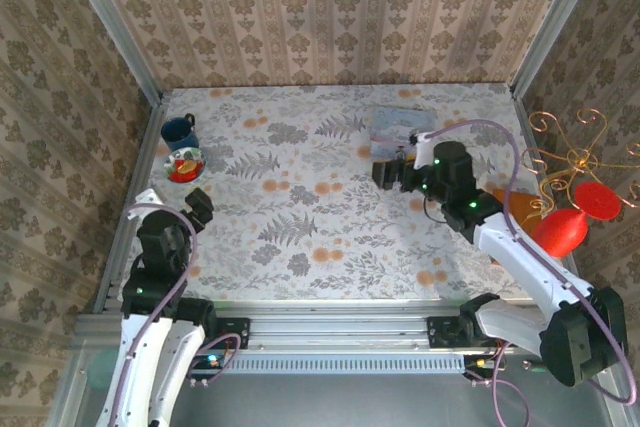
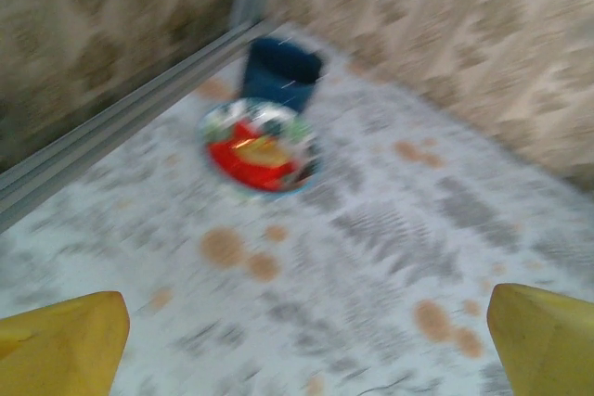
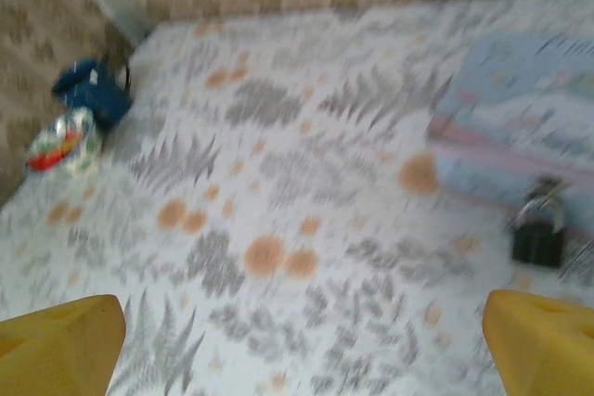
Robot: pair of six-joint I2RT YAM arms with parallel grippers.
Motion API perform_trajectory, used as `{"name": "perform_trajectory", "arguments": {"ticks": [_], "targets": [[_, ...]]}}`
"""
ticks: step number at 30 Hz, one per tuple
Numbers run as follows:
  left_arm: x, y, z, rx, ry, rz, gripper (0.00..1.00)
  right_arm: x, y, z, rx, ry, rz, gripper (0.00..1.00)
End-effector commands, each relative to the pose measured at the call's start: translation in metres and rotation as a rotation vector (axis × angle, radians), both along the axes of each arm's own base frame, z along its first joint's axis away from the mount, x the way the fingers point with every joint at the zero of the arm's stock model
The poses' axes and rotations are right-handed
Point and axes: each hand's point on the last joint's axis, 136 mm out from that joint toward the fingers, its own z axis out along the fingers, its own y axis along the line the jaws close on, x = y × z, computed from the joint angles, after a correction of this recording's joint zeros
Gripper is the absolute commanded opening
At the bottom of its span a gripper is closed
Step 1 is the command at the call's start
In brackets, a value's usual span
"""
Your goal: Unlock the padlock with the key
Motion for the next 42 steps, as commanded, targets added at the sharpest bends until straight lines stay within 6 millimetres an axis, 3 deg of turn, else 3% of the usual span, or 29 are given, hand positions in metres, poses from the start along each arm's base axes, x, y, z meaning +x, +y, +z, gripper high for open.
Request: {"name": "perform_trajectory", "arguments": {"ticks": [1, 10, 19, 26, 32, 38, 42], "targets": [[-0.038, 0.033, -0.051, 0.064, 0.272, 0.192, 1.0, -0.018, 0.005, -0.022, -0.144, 0.058, 0.015, 1.0], [-0.022, 0.051, -0.105, -0.062, 0.45, 0.281, 1.0, -0.019, -0.002, -0.069, -0.21, 0.011, -0.04, 1.0], [-0.021, 0.082, -0.138, -0.226, 0.5, 0.395, 1.0, -0.015, -0.003, -0.077, -0.249, 0.038, -0.074, 1.0], [-0.022, 0.065, -0.157, -0.325, 0.525, 0.331, 1.0, -0.026, -0.003, -0.075, -0.236, 0.041, -0.097, 1.0], [-0.027, 0.041, -0.166, -0.44, 0.498, 0.327, 0.9, -0.026, 0.002, -0.067, -0.218, 0.032, -0.098, 1.0], [-0.038, 0.038, -0.171, -0.429, 0.515, 0.379, 0.89, -0.025, 0.006, -0.061, -0.216, 0.026, -0.092, 1.0], [-0.043, 0.028, -0.184, -0.525, 0.509, 0.4, 0.88, -0.03, 0.003, -0.06, -0.214, 0.031, -0.099, 1.0]]}}
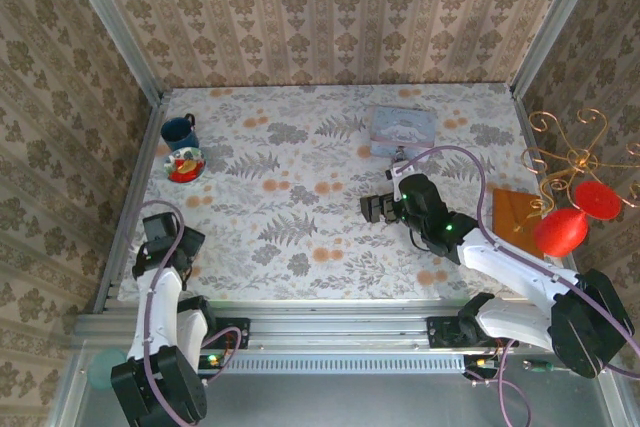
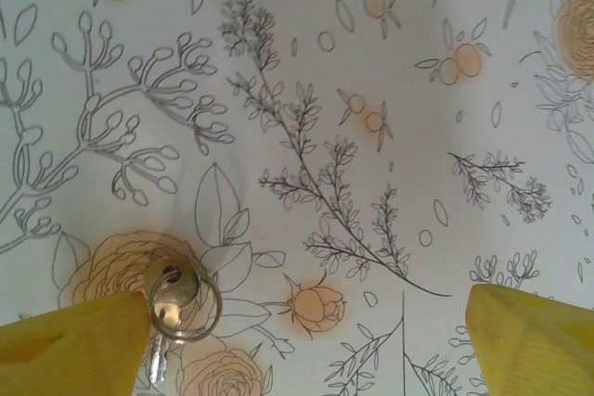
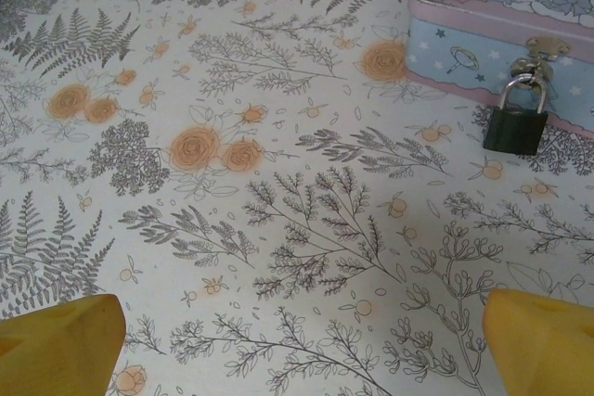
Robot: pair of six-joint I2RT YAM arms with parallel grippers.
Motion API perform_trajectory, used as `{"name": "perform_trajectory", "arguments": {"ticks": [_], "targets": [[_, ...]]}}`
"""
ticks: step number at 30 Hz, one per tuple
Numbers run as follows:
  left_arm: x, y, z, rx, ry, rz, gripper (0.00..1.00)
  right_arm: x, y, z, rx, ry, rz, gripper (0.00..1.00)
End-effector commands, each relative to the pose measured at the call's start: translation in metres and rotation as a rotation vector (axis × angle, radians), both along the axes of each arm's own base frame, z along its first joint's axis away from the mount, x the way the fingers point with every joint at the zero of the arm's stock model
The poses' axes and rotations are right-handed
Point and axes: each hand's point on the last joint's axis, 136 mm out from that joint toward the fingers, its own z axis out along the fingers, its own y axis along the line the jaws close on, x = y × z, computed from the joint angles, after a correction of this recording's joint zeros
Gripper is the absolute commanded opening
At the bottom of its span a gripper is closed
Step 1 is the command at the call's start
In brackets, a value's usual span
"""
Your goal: Unlock the padlock with the key
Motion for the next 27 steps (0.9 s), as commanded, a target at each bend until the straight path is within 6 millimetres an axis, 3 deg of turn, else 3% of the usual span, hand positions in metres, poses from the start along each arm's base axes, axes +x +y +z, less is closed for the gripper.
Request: {"name": "perform_trajectory", "arguments": {"ticks": [1, 8, 14, 22, 27], "targets": [[-0.009, -0.011, -0.017, -0.091, -0.014, 0.072, 0.87, -0.004, -0.005, 0.012, 0.013, -0.011, -0.029, 1.0], [-0.009, -0.001, -0.013, -0.031, 0.005, 0.077, 0.82, -0.015, -0.015, 0.013, 0.014, -0.018, -0.041, 1.0], [0.004, -0.014, -0.014, -0.044, -0.006, -0.006, 0.71, -0.022, -0.022, 0.009, 0.014, -0.004, -0.059, 1.0], [0.038, -0.055, -0.011, 0.007, 0.016, -0.22, 0.62, -0.028, -0.03, 0.014, 0.045, 0.014, -0.107, 1.0], [0.062, -0.104, -0.018, 0.034, 0.06, -0.4, 0.62, -0.035, -0.033, 0.011, 0.084, 0.031, -0.127, 1.0]]}}
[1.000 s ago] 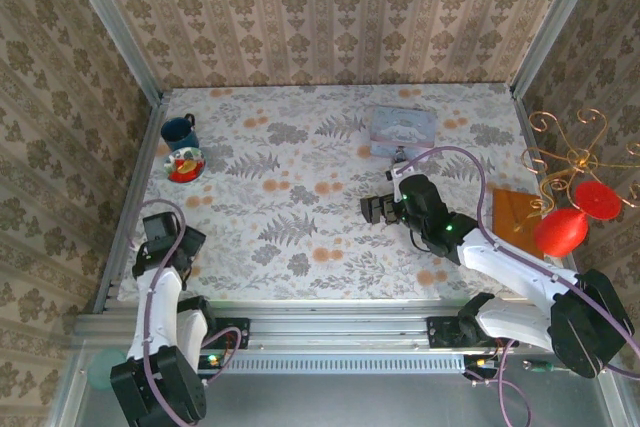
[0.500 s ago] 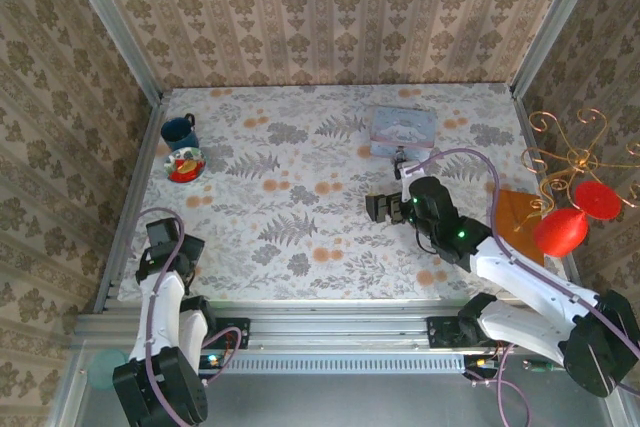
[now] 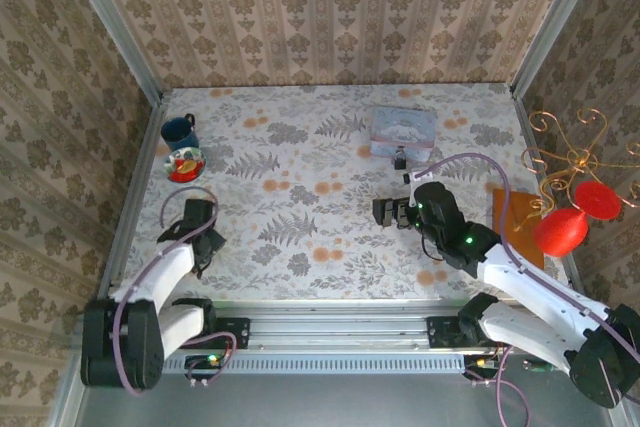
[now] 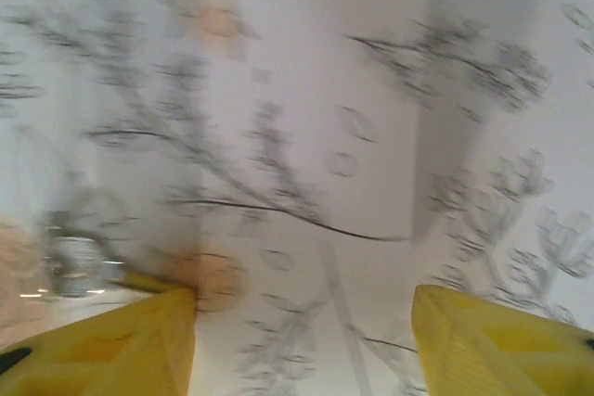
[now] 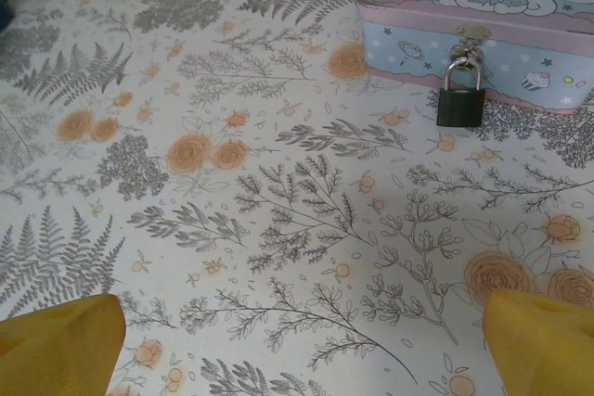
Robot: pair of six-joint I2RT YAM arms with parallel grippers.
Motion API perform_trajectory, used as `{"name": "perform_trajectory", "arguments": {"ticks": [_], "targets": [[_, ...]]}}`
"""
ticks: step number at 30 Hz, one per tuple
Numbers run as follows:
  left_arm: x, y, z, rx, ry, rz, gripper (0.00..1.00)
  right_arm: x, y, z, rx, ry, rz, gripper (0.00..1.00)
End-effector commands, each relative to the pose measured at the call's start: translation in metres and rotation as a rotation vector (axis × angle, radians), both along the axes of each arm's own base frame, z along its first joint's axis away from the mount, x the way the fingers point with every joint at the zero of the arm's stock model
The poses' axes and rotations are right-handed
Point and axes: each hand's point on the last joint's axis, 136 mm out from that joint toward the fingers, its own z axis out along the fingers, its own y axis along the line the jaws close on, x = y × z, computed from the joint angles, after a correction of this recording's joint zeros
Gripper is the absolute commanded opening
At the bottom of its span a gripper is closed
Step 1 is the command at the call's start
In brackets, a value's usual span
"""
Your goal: Unlock the padlock with the key
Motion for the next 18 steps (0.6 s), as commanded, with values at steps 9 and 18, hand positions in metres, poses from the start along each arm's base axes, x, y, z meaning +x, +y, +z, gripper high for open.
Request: {"name": "perform_trajectory", "arguments": {"ticks": [9, 18], "targets": [[0.071, -0.128, 0.003, -0.153, -0.04, -0.344, 0.59, -0.02, -0.013, -0.028, 0.025, 0.076, -0.051, 1.0], [0.045, -0.064, 0.064, 0.038, -0.11, -0.317, 0.67, -0.026, -0.014, -0.042, 0.033, 0.095, -0.039, 1.0]]}}
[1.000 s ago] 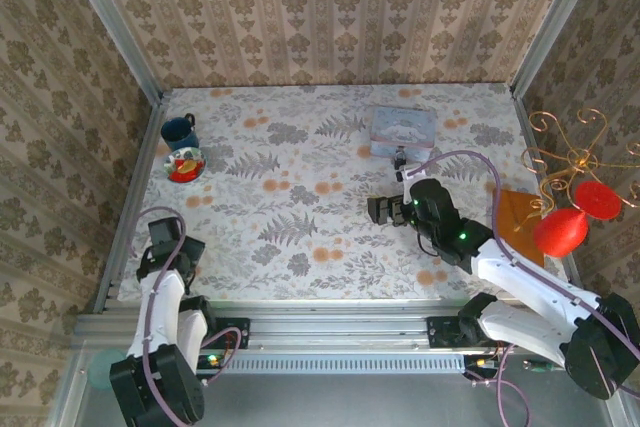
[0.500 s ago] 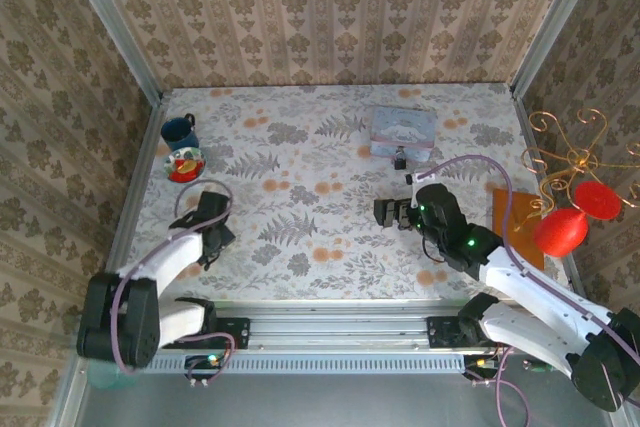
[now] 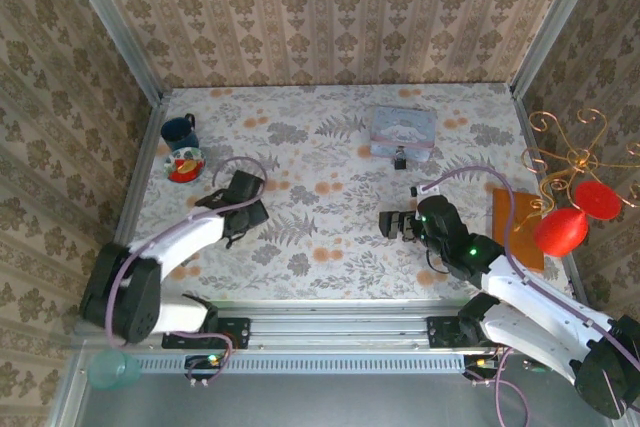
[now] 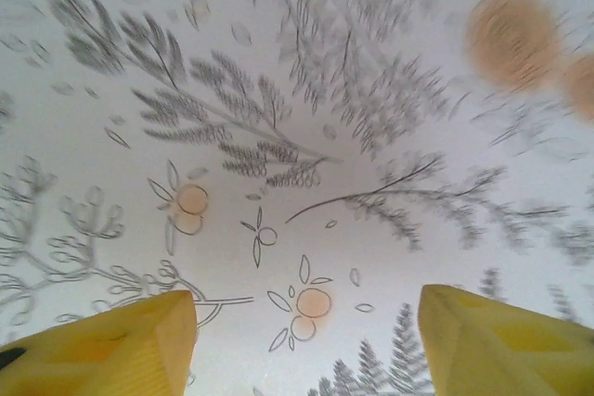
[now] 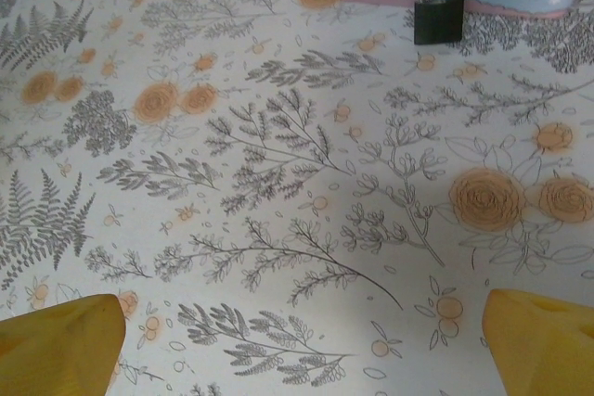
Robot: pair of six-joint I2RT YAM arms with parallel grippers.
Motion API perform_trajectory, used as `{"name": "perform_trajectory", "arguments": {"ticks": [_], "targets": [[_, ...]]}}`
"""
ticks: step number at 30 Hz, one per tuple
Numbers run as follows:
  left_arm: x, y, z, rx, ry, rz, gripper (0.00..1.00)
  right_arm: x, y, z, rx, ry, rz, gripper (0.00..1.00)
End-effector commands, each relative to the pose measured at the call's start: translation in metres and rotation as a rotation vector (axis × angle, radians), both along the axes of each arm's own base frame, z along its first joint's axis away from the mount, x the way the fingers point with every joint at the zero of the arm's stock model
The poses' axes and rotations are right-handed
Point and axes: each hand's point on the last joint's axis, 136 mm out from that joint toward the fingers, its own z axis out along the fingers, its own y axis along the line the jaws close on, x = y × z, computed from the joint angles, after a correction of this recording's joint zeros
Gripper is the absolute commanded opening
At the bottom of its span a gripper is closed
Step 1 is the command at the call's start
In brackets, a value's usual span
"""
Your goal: Unlock the padlock with the key
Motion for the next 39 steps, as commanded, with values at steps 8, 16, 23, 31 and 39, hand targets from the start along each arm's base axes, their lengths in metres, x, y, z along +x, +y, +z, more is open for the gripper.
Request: {"name": "perform_trajectory", "arguments": {"ticks": [8, 16, 23, 31, 39], "targets": [[-0.057, 0.115, 0.004, -0.04, 0.04, 0.268, 0.71, -0.004, -0.005, 0.011, -0.061, 0.04, -0.001, 1.0], [-0.069, 0.135, -0.02, -0.109, 0.145, 0.365, 0.79, -0.002, -0.005, 0.0, -0.11, 0.079, 0.011, 1.0], [-0.066, 0.128, -0.04, -0.132, 0.198, 0.34, 0.82, -0.001, -0.006, -0.017, -0.122, 0.103, -0.008, 1.0], [-0.058, 0.103, -0.056, -0.102, 0.307, 0.279, 0.8, 0.003, -0.013, -0.018, -0.134, 0.08, -0.048, 1.0], [-0.047, 0.09, -0.043, -0.016, 0.323, 0.222, 0.78, 0.005, -0.014, -0.019, -0.136, 0.07, -0.059, 1.0]]}}
